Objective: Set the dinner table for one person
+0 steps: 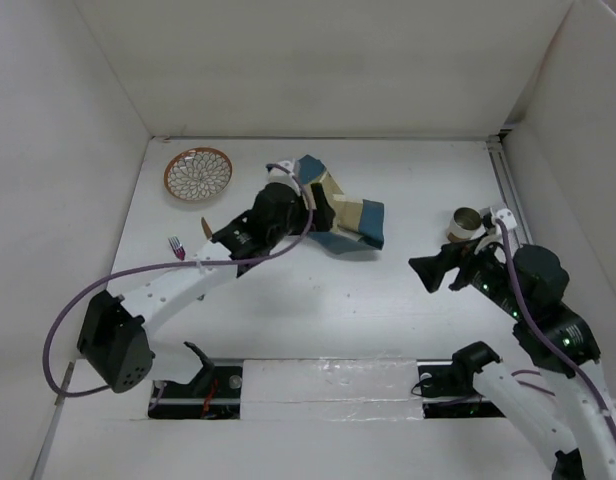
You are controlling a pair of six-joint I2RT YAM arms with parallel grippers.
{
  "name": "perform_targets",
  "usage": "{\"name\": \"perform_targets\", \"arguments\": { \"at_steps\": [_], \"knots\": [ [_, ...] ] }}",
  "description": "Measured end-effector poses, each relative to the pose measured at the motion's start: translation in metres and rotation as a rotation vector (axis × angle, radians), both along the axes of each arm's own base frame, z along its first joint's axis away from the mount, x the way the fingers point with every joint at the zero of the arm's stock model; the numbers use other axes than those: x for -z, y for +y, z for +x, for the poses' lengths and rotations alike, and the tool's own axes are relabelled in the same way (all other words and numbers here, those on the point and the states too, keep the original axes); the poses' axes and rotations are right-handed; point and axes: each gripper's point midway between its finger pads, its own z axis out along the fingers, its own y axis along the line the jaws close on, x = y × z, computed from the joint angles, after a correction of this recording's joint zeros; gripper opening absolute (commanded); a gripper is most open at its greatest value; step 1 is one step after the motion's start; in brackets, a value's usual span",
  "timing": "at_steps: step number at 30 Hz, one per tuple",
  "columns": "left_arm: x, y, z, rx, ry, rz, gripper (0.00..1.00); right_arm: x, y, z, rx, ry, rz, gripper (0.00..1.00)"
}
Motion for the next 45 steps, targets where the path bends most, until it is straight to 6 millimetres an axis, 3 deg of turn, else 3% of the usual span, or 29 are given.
{"name": "perform_targets", "arguments": {
  "at_steps": [3,5,10,14,22,26,29,32,36,39,44,45],
  "knots": [
    [0.012,0.045,0.035,-0.196,0.080,-0.038,1.00,0.011,0.011,0.026,0.015,0.063,0.000,1.00],
    [0.028,0.062,0.043,-0.294,0.156,-0.053,1.00,0.024,0.019,0.053,0.041,0.122,-0.010,1.00],
    [0.068,0.052,0.034,-0.372,0.348,-0.108,1.00,0.087,0.033,0.125,0.113,0.320,-0.045,1.00],
    [0.083,0.044,0.029,-0.411,0.423,-0.142,1.00,0.136,0.028,0.163,0.156,0.444,-0.040,1.00],
    [0.104,0.050,0.042,-0.560,0.491,-0.174,0.93,0.180,0.028,0.216,0.131,0.532,0.033,1.00],
    [0.132,0.053,0.050,-0.634,0.530,-0.139,0.89,0.193,0.030,0.226,0.102,0.553,0.066,1.00],
    [0.147,0.054,0.061,-0.677,0.544,-0.113,0.89,0.190,0.032,0.229,0.086,0.540,0.083,1.00],
    [0.149,0.053,0.073,-0.708,0.528,-0.112,0.87,0.182,0.035,0.233,0.072,0.509,0.099,1.00],
    [0.140,0.055,0.086,-0.741,0.500,-0.140,0.74,0.178,0.033,0.234,0.068,0.489,0.110,1.00],
    [0.138,0.061,0.097,-0.771,0.491,-0.155,0.57,0.177,0.025,0.237,0.077,0.484,0.122,1.00],
    [0.154,0.071,0.101,-0.808,0.512,-0.132,0.57,0.178,0.014,0.240,0.095,0.479,0.138,1.00],
    [0.158,0.073,0.101,-0.813,0.519,-0.125,0.53,0.178,0.014,0.240,0.094,0.480,0.140,1.00]
  ]
}}
